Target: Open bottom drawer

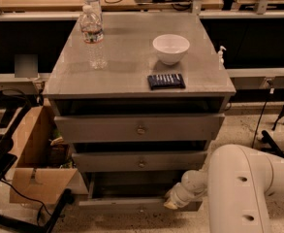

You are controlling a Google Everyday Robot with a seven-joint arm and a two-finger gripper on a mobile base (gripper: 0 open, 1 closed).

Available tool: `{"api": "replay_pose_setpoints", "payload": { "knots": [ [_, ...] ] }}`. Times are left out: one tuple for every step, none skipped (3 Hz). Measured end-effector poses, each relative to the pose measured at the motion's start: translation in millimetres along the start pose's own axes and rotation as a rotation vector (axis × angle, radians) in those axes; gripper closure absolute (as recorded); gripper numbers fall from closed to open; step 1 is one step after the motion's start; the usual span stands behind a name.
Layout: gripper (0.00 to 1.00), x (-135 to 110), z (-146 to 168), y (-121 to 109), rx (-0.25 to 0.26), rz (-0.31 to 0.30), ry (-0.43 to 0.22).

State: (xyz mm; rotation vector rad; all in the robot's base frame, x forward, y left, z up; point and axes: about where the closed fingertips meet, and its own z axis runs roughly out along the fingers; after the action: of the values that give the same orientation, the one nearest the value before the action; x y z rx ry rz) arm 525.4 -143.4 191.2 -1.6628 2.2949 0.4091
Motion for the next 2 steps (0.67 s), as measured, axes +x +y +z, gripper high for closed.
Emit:
{"api": "replay_pose_setpoints", "payload": {
  "knots": [
    [0.81,0.0,1.1,1.2,-0.002,0.0,0.0],
    [0.58,0.0,1.2,1.4,-0.003,0.0,0.0]
  ]
}}
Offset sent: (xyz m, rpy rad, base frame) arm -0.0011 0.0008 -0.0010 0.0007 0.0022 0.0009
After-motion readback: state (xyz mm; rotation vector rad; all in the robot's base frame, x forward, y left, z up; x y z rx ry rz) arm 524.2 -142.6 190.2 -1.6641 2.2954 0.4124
